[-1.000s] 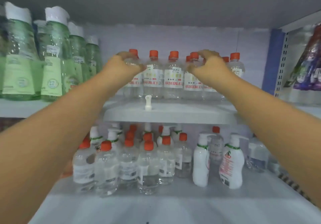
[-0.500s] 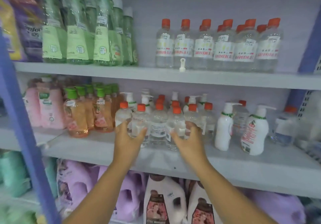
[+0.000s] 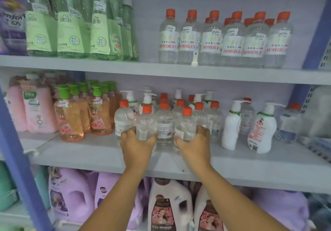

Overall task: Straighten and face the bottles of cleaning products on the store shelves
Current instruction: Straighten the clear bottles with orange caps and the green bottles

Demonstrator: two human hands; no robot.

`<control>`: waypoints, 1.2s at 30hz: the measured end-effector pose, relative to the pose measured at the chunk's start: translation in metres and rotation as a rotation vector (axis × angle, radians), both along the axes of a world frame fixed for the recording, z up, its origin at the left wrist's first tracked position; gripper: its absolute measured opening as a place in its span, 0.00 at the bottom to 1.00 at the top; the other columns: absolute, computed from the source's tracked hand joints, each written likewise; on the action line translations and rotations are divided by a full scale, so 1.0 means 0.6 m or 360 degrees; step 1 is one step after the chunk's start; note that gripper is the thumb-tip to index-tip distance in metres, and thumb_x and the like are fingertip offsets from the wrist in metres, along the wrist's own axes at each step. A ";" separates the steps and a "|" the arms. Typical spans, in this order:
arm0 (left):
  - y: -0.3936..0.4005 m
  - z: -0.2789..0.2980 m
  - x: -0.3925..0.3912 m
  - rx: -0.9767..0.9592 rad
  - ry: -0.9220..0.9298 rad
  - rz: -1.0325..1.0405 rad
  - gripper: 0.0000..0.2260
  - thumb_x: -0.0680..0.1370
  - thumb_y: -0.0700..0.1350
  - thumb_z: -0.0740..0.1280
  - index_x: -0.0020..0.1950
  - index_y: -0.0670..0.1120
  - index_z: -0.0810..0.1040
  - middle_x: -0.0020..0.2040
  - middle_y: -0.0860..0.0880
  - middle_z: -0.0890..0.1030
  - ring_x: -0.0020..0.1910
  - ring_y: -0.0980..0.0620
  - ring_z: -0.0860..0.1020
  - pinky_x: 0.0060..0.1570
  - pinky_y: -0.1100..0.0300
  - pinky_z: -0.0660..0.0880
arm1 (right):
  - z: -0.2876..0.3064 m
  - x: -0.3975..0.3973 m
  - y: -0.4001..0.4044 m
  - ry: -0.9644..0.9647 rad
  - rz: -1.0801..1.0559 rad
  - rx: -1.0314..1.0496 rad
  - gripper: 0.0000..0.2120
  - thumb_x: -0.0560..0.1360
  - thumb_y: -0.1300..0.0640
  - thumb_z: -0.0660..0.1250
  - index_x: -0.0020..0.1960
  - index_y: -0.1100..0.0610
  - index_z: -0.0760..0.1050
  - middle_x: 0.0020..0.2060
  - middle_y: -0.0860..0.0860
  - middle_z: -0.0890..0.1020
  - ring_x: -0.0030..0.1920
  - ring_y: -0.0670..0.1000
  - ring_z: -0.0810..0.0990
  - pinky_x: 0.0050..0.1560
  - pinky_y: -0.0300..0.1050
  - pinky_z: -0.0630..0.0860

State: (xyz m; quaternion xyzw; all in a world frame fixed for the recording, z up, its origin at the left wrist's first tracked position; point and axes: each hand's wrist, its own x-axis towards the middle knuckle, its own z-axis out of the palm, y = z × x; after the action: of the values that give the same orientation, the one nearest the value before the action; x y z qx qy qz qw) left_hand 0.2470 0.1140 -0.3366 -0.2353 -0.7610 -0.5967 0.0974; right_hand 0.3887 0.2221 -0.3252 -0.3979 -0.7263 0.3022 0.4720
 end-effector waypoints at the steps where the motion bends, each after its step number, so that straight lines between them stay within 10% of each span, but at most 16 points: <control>1: -0.006 -0.004 0.005 0.0077 -0.0060 -0.0096 0.26 0.66 0.59 0.82 0.57 0.53 0.75 0.55 0.51 0.79 0.54 0.52 0.79 0.50 0.58 0.79 | -0.005 0.015 0.000 0.0015 0.0009 0.0002 0.38 0.65 0.42 0.81 0.68 0.54 0.70 0.64 0.51 0.72 0.64 0.54 0.76 0.61 0.54 0.79; 4: -0.019 -0.009 0.027 0.0143 -0.0162 -0.0341 0.27 0.66 0.57 0.82 0.56 0.59 0.68 0.48 0.62 0.79 0.44 0.70 0.79 0.35 0.75 0.72 | -0.013 0.060 -0.002 0.0001 0.0058 -0.0050 0.38 0.66 0.42 0.81 0.69 0.52 0.67 0.63 0.47 0.70 0.61 0.49 0.75 0.60 0.46 0.76; 11: -0.063 0.034 0.127 0.0043 -0.0034 -0.0556 0.29 0.66 0.60 0.81 0.63 0.61 0.74 0.54 0.65 0.81 0.53 0.65 0.80 0.54 0.60 0.78 | 0.033 0.157 -0.031 0.0050 0.0279 -0.0211 0.29 0.64 0.43 0.82 0.60 0.43 0.75 0.53 0.39 0.83 0.52 0.40 0.82 0.50 0.39 0.78; 15: -0.129 0.103 0.223 0.0218 0.0070 -0.0787 0.30 0.62 0.66 0.80 0.62 0.65 0.77 0.53 0.64 0.84 0.48 0.64 0.84 0.40 0.67 0.81 | 0.079 0.252 -0.083 0.0186 0.0291 -0.0039 0.28 0.59 0.36 0.81 0.56 0.38 0.76 0.51 0.36 0.83 0.50 0.35 0.81 0.45 0.32 0.75; 26: -0.074 0.450 0.377 0.0508 0.0388 -0.1108 0.23 0.62 0.70 0.78 0.53 0.66 0.79 0.47 0.70 0.83 0.44 0.72 0.81 0.36 0.74 0.77 | 0.434 0.446 -0.057 0.0533 0.0151 0.0550 0.25 0.62 0.31 0.78 0.51 0.44 0.78 0.44 0.34 0.85 0.42 0.35 0.83 0.38 0.34 0.77; 32: 0.109 0.505 0.369 0.0227 0.0353 -0.0887 0.30 0.65 0.67 0.79 0.58 0.58 0.69 0.46 0.66 0.74 0.42 0.64 0.74 0.38 0.65 0.69 | 0.480 0.447 0.105 0.0211 -0.0123 0.0455 0.26 0.63 0.31 0.78 0.46 0.46 0.71 0.43 0.37 0.76 0.40 0.39 0.75 0.37 0.38 0.69; 36: 0.207 0.511 0.365 0.0039 0.0290 -0.0865 0.46 0.66 0.66 0.79 0.77 0.48 0.66 0.71 0.49 0.75 0.63 0.45 0.77 0.55 0.54 0.72 | 0.482 0.440 0.190 0.0109 -0.0159 0.0275 0.31 0.62 0.30 0.77 0.55 0.47 0.74 0.49 0.43 0.78 0.44 0.43 0.76 0.37 0.39 0.69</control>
State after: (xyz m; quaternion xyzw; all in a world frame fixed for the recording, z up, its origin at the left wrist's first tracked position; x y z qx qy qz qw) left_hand 0.4660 0.2383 -0.0303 -0.4820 -0.6509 -0.5865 0.0048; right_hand 0.6530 0.3361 -0.0359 -0.3810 -0.7124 0.2280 0.5435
